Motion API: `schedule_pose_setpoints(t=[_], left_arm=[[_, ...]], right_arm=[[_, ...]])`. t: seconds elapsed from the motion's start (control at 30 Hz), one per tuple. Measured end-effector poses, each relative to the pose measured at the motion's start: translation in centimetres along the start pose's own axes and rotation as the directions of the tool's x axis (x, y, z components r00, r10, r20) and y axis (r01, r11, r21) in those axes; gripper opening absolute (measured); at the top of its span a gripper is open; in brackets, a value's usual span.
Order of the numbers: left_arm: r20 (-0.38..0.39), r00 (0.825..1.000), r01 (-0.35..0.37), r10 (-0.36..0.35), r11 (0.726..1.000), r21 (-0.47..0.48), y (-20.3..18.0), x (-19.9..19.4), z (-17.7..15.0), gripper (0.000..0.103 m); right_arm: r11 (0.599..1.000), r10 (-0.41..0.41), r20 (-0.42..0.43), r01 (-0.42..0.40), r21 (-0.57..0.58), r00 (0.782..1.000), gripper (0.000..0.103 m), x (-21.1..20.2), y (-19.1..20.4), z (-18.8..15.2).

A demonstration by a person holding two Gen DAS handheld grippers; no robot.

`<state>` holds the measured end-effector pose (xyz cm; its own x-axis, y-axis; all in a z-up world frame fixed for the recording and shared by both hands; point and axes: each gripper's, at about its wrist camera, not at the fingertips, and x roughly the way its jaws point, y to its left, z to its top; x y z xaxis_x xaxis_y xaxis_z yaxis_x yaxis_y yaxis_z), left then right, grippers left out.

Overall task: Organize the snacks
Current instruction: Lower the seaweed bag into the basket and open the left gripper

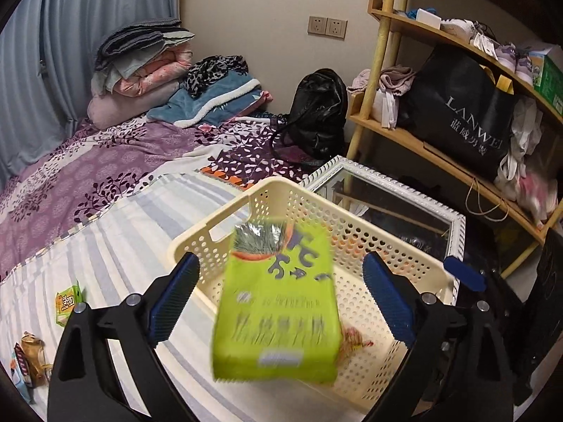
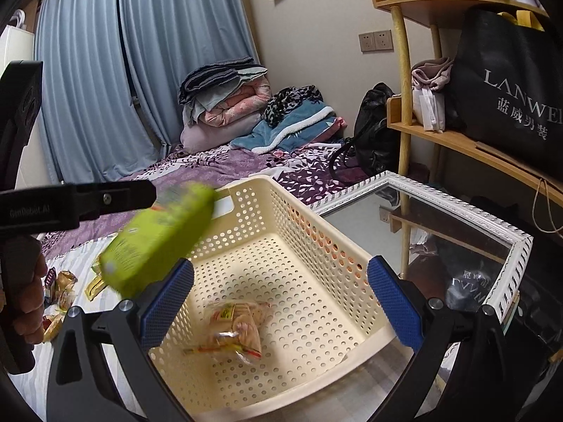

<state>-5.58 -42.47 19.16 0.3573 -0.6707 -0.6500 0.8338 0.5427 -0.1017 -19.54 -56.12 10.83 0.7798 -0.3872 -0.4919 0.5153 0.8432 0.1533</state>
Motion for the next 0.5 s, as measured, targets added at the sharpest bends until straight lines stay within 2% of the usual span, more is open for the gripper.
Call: schedule_pose_setpoints(t=[0.1, 0.2, 0.5], left_arm=[[-0.001, 1.000, -0.010, 0.010, 1.000, 0.002, 0.2, -0.3, -0.4, 0.095], [-0.003, 0.999, -0.048, 0.048, 0.999, 0.006, 0.9, -0.7, -1.0, 0.095], [-0.006, 0.993, -0.118, 0.118, 0.992, -0.037, 3.8, -2.5, -2.3, 0.095]], right_arm=[[1.000, 0.005, 0.000, -0.005, 0.005, 1.000, 0.098, 0.0, 0.1, 0.0], [1.000, 0.013, 0.001, -0.013, 0.004, 1.000, 0.098, 0.0, 0.5, 0.1], [0.999, 0.044, 0.007, -0.043, -0.026, 0.999, 0.098, -0.2, 2.4, 0.3]])
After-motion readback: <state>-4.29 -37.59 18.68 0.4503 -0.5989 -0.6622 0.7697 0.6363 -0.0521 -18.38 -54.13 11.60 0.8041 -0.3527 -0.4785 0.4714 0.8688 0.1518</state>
